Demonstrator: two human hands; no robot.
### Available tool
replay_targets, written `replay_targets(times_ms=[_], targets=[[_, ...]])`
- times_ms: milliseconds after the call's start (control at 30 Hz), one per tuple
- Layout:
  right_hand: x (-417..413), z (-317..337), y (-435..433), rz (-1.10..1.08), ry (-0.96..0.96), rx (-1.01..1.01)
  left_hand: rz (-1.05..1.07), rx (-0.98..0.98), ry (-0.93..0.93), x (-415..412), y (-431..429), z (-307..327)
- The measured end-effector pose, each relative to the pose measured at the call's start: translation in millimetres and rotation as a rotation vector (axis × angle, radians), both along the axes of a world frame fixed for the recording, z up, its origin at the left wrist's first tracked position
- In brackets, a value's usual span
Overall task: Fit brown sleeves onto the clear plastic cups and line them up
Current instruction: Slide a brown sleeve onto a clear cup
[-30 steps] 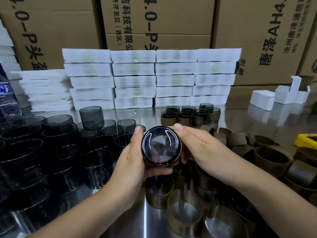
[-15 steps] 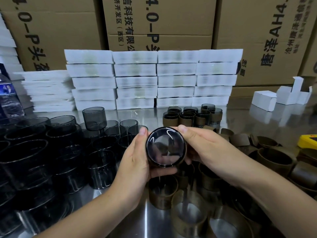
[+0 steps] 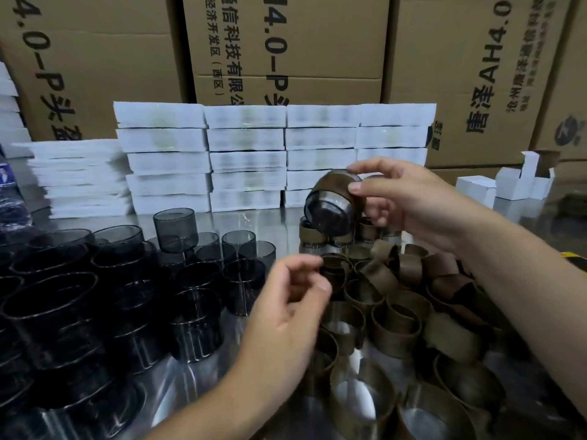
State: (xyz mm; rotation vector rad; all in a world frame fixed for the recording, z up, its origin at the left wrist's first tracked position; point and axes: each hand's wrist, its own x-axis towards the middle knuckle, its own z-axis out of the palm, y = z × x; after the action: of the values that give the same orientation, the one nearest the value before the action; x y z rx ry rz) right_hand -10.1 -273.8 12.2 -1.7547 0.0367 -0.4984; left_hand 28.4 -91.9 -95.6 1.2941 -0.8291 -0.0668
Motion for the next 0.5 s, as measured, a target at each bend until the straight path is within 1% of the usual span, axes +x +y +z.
replay_targets(times_ms=[33, 100, 133, 167, 200, 267, 500], targets=[[9.9, 3.2, -3.2, -0.064, 0.008, -0.065, -0.003, 0.077, -0.135, -1.9, 2.3, -2.0], [29.8, 3.7, -10.1, -0.171, 0.071, -0.257, -0.001, 0.225, -0.511, -4.4, 5.2, -5.7], [39.0, 1.9, -13.5, -0.207, 0.108, -0.359, -0.015, 0.265, -0.676, -4.2, 6.2, -7.6], [47.5, -0.6, -16.7, -0.227, 0.140, -0.445, -0.036, 0.286, -0.780, -4.0, 6.9, -8.9], [55.3, -3.6, -19.7, -0.237, 0.166, -0.509, -0.057, 0.294, -0.828, -4.1, 7.3, -9.0], [68.5, -11.0, -25.8, -0.246, 0.212, -0.578, -0.069, 0.283, -0.863, -4.2, 8.0, -8.8], [100.2, -35.9, -34.4, -0.230, 0.379, -0.553, -0.075, 0.264, -0.875, -5.0, 8.4, -7.4]])
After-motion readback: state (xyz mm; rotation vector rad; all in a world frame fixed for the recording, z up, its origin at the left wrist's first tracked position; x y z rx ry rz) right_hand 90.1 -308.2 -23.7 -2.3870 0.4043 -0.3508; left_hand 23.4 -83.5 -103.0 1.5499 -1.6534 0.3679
